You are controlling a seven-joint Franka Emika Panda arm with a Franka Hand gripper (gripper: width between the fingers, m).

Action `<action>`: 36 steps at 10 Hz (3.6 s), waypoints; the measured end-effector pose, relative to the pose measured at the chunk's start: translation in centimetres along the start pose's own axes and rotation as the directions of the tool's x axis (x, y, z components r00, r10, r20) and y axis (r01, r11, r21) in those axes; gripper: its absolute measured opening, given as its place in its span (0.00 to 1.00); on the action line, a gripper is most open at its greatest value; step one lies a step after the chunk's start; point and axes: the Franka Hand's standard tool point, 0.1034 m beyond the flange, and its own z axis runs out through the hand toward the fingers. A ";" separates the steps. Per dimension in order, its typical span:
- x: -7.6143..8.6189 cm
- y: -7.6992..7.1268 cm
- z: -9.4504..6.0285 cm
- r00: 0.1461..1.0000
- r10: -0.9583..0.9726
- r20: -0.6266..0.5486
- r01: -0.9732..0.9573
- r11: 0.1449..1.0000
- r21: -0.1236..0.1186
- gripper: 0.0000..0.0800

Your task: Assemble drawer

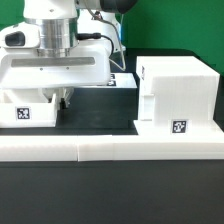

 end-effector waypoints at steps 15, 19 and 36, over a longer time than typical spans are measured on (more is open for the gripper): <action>3.1 -3.4 -3.9 0.989 -0.150 -0.010 0.151 0.988 0.042 0.05; 3.0 -3.3 -3.8 0.936 -0.353 -0.007 0.353 0.935 0.028 0.05; 3.6 -3.8 -2.0 0.244 -0.968 0.058 0.969 0.245 0.010 0.05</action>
Offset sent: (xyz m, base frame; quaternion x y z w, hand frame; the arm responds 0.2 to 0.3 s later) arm 0.0000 0.0000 0.0000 0.0000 0.0000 0.0000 1.0000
